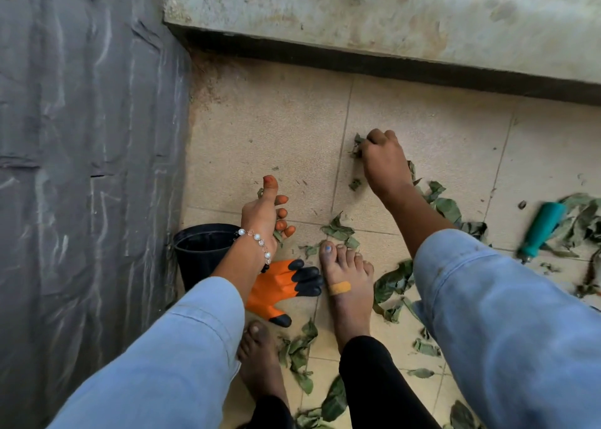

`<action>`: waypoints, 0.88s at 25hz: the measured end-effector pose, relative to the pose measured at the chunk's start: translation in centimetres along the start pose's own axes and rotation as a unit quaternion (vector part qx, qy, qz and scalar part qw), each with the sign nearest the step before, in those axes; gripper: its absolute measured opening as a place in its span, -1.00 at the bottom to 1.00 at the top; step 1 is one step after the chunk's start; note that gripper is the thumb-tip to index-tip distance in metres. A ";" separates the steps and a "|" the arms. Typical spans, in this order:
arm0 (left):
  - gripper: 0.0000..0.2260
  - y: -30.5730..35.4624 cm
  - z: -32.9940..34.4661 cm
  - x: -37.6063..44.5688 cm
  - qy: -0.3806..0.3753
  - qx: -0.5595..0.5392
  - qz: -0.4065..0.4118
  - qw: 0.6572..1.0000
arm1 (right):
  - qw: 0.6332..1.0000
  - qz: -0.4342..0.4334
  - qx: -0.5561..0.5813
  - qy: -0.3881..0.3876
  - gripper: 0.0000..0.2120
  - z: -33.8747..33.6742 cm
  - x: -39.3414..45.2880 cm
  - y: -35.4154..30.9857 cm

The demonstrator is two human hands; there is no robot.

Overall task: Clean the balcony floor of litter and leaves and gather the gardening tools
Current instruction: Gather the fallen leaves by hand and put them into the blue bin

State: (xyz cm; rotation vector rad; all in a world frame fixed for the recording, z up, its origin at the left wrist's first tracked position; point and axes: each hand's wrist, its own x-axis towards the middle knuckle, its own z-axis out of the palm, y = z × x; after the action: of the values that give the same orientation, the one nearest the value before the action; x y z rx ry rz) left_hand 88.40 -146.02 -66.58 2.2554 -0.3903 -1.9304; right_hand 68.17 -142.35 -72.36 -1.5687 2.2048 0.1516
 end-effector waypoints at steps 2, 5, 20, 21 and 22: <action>-0.56 -0.1 0.3 0.0 0.002 0.004 0.001 1.000 | 0.999 0.015 0.038 0.017 -0.76 0.4 -0.7 -0.2; -0.56 -0.1 0.7 -0.4 -0.001 -0.001 -0.005 1.000 | 0.994 0.003 0.090 0.055 -0.82 1.7 -3.4 -1.0; -0.57 -1.1 0.8 -3.1 -0.039 0.105 -0.012 0.994 | 0.963 0.150 0.222 0.016 -0.46 -0.6 -3.3 -1.5; -0.57 -1.1 0.5 -3.0 -0.039 0.107 -0.004 0.993 | 0.973 0.136 0.185 -0.015 -0.44 -0.2 -2.7 -1.7; -0.57 -0.9 0.6 -2.9 -0.042 0.105 0.000 0.994 | 0.983 0.112 0.139 -0.039 -0.51 0.2 -2.1 -1.7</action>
State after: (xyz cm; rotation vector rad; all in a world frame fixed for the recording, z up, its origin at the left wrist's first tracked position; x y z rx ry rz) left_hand 87.51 -144.30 -64.21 2.3012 -0.6330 -2.0771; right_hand 70.33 -141.04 -71.42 -1.1454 2.2245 -0.0281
